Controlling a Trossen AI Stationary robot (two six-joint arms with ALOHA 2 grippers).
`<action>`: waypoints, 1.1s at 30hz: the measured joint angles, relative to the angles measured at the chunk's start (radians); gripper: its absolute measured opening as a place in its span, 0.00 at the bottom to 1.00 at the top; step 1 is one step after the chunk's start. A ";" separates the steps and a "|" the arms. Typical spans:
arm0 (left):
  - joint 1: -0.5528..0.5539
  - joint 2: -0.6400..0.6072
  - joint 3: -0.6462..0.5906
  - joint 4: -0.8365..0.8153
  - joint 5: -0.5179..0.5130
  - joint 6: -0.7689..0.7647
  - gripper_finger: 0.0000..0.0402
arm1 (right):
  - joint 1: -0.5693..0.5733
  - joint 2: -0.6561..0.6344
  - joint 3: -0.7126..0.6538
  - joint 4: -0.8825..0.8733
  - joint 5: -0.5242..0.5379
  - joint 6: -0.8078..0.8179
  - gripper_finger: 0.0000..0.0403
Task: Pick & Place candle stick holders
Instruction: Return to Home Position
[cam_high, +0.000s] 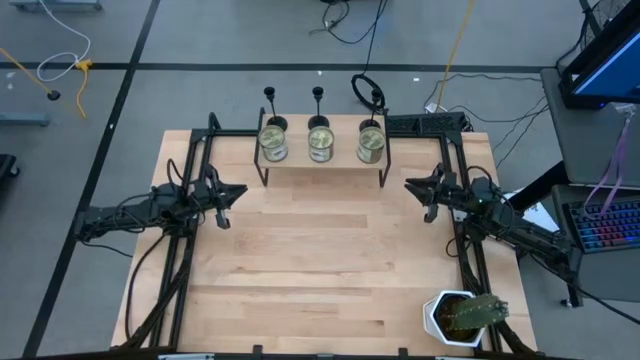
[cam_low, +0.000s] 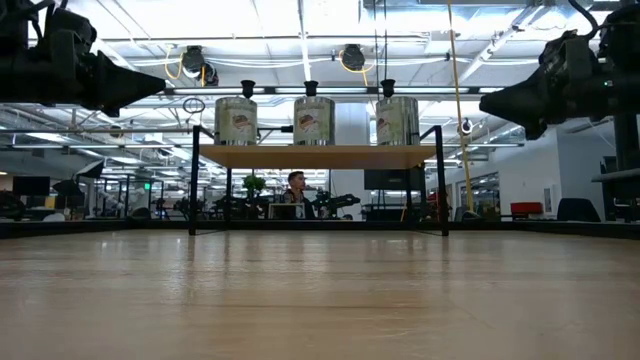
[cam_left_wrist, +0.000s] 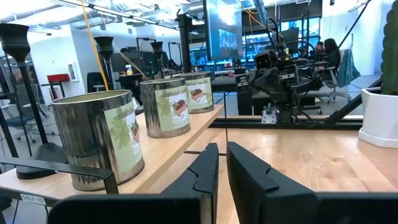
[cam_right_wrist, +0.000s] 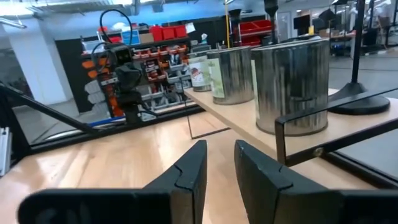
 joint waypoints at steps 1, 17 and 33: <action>0.000 0.000 0.000 0.000 0.000 0.000 0.09 | 0.000 0.000 0.000 0.000 0.000 0.006 0.18; 0.000 0.000 0.001 0.000 0.000 0.000 0.09 | 0.000 0.000 -0.001 0.001 -0.001 0.051 0.18; 0.000 0.000 0.001 0.000 0.000 0.000 0.09 | 0.000 0.000 -0.001 0.001 -0.001 0.051 0.18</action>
